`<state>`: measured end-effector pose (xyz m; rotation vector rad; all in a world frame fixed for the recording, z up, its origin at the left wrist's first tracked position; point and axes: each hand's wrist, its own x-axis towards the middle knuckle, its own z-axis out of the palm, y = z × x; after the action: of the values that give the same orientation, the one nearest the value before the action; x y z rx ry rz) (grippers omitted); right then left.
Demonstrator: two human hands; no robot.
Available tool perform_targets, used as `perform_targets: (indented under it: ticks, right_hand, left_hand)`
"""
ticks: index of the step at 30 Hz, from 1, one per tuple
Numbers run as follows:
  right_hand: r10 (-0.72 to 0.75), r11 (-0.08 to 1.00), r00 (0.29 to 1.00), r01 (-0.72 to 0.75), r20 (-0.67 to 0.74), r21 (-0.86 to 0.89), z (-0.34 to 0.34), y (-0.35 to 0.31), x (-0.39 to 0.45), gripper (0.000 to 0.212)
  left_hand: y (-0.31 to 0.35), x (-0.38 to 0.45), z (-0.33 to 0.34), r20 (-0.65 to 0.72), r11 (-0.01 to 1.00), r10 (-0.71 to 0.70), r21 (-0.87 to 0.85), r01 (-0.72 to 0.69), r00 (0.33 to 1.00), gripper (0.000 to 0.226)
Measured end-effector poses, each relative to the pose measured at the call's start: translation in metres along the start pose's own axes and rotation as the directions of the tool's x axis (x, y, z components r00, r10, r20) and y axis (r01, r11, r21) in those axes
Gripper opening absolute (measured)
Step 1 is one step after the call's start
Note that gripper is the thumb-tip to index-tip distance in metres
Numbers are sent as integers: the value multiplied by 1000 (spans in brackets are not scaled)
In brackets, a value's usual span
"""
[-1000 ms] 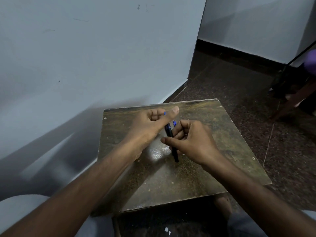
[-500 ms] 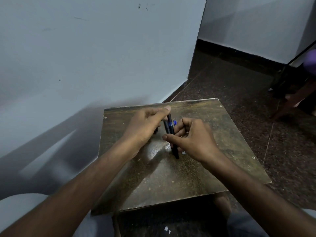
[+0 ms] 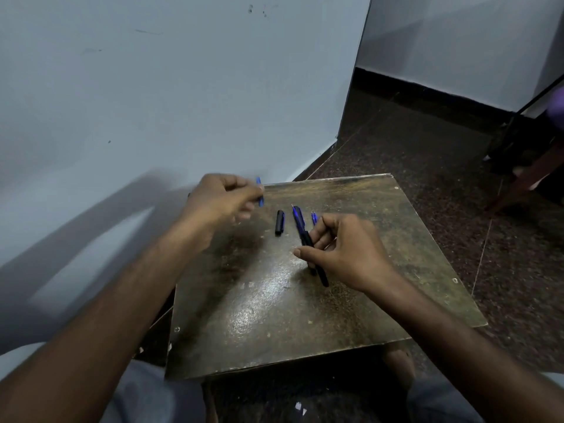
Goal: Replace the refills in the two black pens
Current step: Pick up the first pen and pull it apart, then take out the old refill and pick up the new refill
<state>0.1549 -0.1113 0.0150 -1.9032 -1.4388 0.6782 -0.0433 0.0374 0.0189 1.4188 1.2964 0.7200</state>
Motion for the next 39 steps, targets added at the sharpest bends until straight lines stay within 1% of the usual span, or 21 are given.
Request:
perform_targets:
  ticks: [2,3,4,6,8,11,18,20,23,24,26,28,29,32,36,39]
  right_hand:
    - [6,1000,1000,-6,-25,-5,-2,1,2,29]
    - [6,1000,999,-6,-34,-6,-4,1,3,29]
    - [4,1000,999,-4,-41,-9,-5,2,4,30]
    - [-5,1000,998,4,-58,-12,-6,3,5,31]
    - [-11,1000,997,11,-70,-10,-7,4,5,32]
    - [-18,1000,997,17,-75,-14,-8,4,5,31]
    - [-14,1000,998,14,-63,-10,-11,2,3,28]
    - [-5,1000,998,4,-57,-8,-11,1,3,28]
    - [17,1000,999,-16,-47,21,-11,-1,2,27]
    - [29,999,999,-27,-41,39,-11,-1,2,26]
    - [48,996,998,-45,-29,72,-10,-2,2,26]
    - [57,994,998,-56,-16,92,-8,-2,2,25]
    - [57,994,998,-56,-13,95,-7,-2,2,25]
    - [50,993,999,-50,0,103,-5,-2,1,25]
    - [31,994,999,-33,17,104,-2,-1,1,26]
    - [25,991,999,-28,26,132,-1,0,1,29]
  left_hand:
    - [-8,-2,4,136,976,-87,211,57,987,20]
    - [-11,-6,8,179,949,-125,307,65,976,17]
    - [-13,-10,13,205,922,-157,382,69,966,15]
    - [-17,-16,23,220,881,-183,469,61,958,16]
    - [-18,-18,30,207,865,-161,501,37,965,17]
    - [-17,-20,34,199,865,-140,501,22,970,18]
    - [-16,-24,31,201,839,-71,542,-50,977,31]
    - [-15,-23,27,191,846,-24,527,-82,981,33]
    - [-12,-21,23,156,884,118,434,-175,981,31]
    - [-10,-21,23,182,914,141,354,-199,973,29]
    - [-5,-25,27,279,969,134,164,-185,951,25]
    - [-3,-29,34,342,985,119,79,-155,932,31]
    - [-4,-31,37,348,988,117,58,-146,930,35]
    - [-9,-30,42,330,985,145,38,-167,933,31]
    - [-9,-30,40,330,986,149,21,-165,932,40]
    - [-8,-32,41,323,986,149,28,-166,935,35]
